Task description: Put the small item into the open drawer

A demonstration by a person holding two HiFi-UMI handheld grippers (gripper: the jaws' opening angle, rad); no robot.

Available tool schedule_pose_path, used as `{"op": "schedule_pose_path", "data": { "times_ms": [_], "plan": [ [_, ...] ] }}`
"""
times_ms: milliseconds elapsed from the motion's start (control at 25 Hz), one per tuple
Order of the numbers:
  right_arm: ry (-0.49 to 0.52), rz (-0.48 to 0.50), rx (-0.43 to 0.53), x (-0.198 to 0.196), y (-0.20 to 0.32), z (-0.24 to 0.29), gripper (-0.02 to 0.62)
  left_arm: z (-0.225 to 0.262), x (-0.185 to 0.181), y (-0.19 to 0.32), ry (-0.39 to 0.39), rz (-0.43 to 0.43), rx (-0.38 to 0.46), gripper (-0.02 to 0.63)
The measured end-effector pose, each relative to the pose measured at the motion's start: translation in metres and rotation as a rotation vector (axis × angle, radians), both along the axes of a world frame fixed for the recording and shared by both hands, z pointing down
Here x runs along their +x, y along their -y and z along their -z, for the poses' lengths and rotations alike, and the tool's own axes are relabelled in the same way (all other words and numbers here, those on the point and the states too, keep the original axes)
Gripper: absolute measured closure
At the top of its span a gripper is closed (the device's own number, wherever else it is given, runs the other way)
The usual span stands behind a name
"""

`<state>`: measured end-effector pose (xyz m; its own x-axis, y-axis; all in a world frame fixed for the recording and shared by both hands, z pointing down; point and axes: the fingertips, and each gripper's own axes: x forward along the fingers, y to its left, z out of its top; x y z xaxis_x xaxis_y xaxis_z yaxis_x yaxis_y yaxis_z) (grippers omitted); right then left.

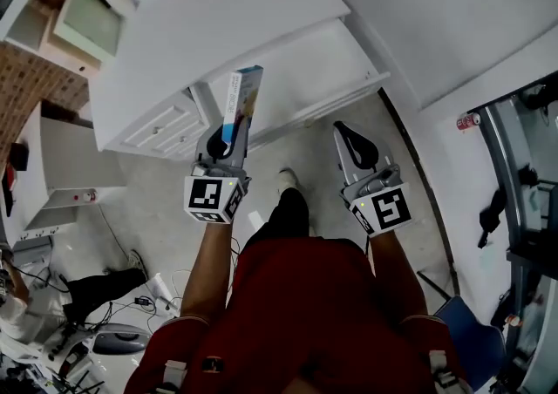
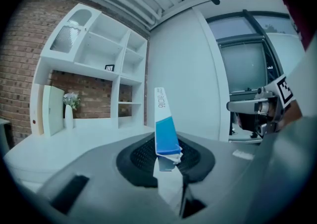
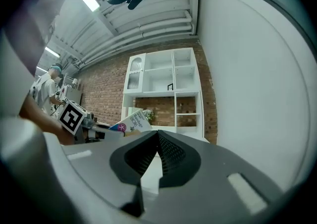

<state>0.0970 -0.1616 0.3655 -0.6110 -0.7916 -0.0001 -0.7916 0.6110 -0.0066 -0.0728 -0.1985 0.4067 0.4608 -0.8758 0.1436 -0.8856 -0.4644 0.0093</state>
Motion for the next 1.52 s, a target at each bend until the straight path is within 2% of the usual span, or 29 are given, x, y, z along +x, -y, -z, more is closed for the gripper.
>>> {"op": "schedule_pose_path", "data": {
  "times_ms": [320, 600, 1080, 1520],
  "plan": [
    [-0.024, -0.023, -0.052, -0.016, 0.089, -0.013, 0.583, -0.047, -0.007, 0.082, 0.032, -0.047, -0.099, 0.543],
    [-0.054, -0.030, -0.073, -0.035, 0.143, -0.026, 0.583, -0.094, -0.007, 0.124, 0.060, -0.112, -0.164, 0.543],
    [-0.086, 0.013, -0.096, -0.042, 0.199, -0.038, 0.583, -0.167, -0.010, 0.172, 0.137, -0.085, -0.299, 0.543],
    [-0.119, 0.044, -0.128, -0.018, 0.225, -0.051, 0.583, -0.228, -0.004, 0.199, 0.190, -0.056, -0.421, 0.543]
  ]
}}
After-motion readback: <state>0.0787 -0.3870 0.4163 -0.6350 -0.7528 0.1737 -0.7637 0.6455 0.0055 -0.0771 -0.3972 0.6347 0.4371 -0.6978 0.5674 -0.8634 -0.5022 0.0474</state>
